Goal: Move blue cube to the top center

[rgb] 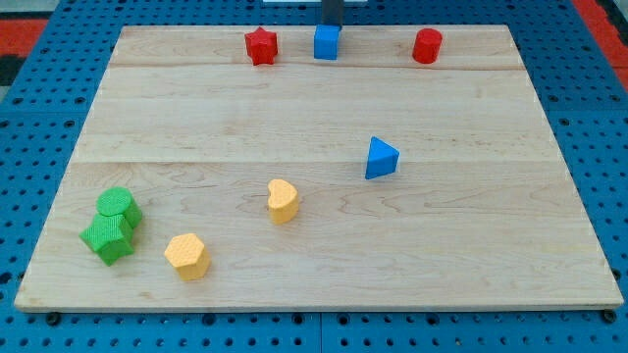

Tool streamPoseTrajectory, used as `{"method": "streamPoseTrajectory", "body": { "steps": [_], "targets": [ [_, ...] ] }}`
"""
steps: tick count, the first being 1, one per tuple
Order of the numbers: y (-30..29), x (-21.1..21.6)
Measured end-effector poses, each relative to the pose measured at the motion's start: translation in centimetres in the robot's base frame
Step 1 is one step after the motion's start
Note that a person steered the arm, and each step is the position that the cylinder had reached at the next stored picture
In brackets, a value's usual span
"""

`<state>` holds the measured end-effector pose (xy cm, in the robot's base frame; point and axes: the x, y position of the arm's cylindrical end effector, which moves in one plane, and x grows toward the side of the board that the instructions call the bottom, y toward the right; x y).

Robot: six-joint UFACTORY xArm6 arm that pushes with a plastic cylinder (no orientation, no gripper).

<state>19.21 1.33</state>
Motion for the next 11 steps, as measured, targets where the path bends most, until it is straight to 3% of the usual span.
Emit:
{"method": "streamPoseTrajectory", "body": {
  "steps": [5,11],
  "targets": [
    [-5.4,1.7],
    [-0.8,2.3]
  ]
}}
